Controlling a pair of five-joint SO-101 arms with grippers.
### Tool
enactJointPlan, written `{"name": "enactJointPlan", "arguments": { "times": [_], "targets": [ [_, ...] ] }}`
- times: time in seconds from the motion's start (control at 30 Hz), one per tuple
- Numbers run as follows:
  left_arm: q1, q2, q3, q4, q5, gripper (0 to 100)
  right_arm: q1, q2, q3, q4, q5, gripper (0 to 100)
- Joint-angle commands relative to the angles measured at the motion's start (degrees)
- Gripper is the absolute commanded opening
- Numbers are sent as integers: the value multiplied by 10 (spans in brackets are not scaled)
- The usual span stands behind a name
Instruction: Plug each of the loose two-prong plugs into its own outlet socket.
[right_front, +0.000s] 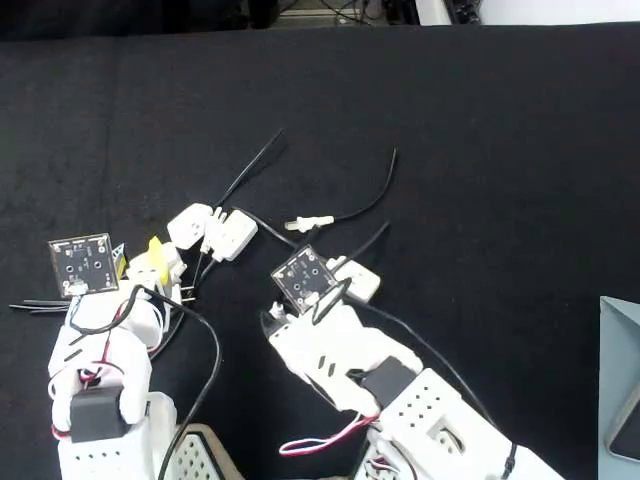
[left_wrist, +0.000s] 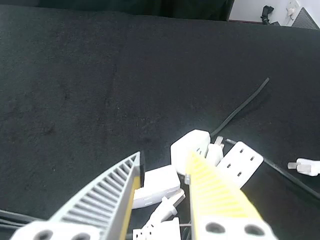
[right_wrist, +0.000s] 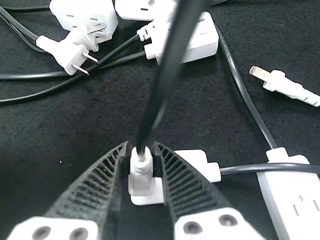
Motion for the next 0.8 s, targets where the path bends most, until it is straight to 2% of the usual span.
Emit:
{"name": "enactJointPlan", "arguments": {
  "times": [0.0,0.17,0.43,0.77],
  "targets": [
    [-6,3,0,-15,4,155,8,4,12,-6,0,13],
    [-7,3,0,-15,4,155,10,0,0,36,20,13],
    [-7,3,0,-15,4,155,64,4,-4,53,72,13],
    [-7,3,0,-15,4,155,55,5,11,51,92,12]
  ]
}}
